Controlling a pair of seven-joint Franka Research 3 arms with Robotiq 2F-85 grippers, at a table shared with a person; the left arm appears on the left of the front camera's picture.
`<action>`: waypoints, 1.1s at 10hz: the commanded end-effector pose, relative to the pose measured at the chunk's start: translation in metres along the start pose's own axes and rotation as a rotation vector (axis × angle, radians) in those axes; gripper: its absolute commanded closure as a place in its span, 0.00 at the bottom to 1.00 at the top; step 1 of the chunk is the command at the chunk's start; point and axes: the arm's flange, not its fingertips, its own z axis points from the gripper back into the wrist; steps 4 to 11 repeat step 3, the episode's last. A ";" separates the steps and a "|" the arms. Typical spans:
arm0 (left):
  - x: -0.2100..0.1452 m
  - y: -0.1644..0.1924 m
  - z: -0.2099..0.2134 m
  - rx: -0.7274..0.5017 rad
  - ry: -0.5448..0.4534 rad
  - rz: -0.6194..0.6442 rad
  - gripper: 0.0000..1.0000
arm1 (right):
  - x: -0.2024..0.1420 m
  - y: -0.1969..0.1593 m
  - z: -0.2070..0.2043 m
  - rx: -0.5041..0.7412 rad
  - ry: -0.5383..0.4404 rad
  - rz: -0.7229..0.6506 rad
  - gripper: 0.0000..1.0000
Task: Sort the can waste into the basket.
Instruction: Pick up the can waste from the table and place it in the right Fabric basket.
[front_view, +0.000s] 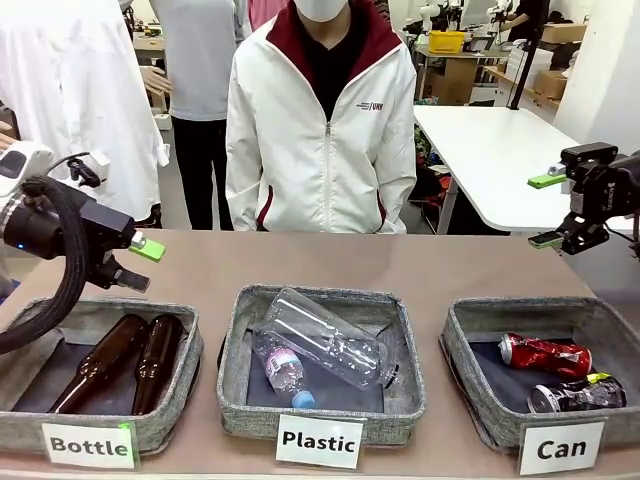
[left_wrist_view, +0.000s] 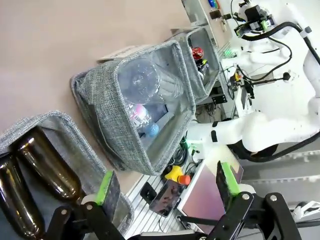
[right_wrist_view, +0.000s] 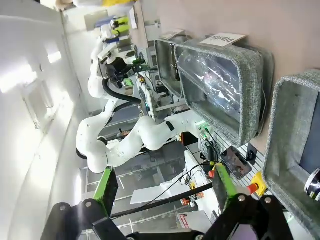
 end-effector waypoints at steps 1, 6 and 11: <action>-0.002 0.004 0.007 -0.005 0.003 0.010 0.00 | -0.003 0.002 -0.001 -0.008 0.010 0.010 0.00; -0.002 0.004 0.007 -0.005 0.003 0.010 0.00 | -0.003 0.002 -0.001 -0.008 0.010 0.010 0.00; -0.002 0.004 0.007 -0.005 0.003 0.010 0.00 | -0.003 0.002 -0.001 -0.008 0.010 0.010 0.00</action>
